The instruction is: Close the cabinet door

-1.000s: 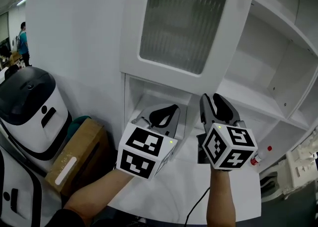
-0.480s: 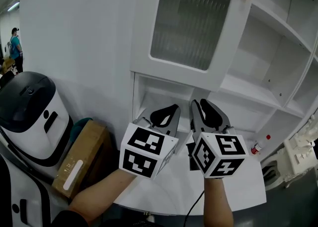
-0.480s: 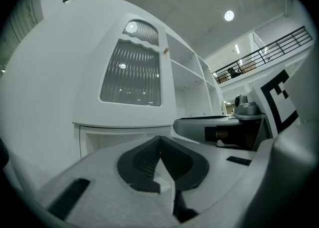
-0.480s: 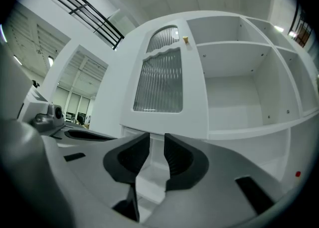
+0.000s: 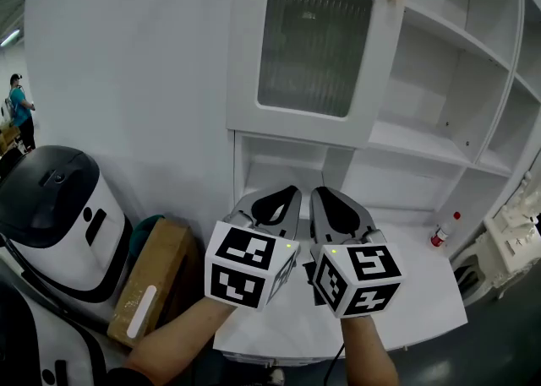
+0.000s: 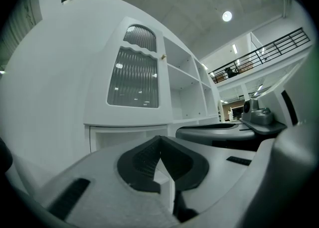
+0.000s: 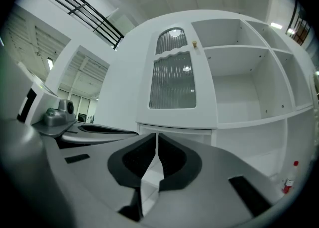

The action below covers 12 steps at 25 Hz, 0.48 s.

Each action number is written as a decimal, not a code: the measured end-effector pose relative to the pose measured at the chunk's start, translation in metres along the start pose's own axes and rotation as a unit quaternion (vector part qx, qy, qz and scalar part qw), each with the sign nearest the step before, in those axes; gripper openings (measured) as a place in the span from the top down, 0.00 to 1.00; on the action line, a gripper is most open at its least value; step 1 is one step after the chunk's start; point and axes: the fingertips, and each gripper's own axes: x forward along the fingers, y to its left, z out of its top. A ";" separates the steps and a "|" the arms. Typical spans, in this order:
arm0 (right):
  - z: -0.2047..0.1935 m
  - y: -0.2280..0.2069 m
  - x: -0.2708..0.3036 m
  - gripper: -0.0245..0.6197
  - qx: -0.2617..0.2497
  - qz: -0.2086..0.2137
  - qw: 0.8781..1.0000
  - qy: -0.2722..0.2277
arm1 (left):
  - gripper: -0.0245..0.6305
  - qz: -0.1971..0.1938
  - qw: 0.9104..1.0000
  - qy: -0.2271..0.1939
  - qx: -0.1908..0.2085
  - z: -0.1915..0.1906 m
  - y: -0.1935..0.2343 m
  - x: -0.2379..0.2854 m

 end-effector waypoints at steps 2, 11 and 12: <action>-0.001 0.005 -0.005 0.92 -0.002 -0.002 1.000 0.002 | 0.95 -0.001 1.000 0.001 0.000 0.000 -0.001 -0.006; -0.011 0.025 -0.018 0.92 -0.001 -0.003 1.000 0.013 | 0.95 -0.011 1.000 0.011 -0.004 -0.010 -0.005 -0.025; -0.012 0.026 -0.019 0.92 -0.001 -0.003 1.000 0.014 | 0.95 -0.011 1.000 0.012 -0.004 -0.011 -0.006 -0.026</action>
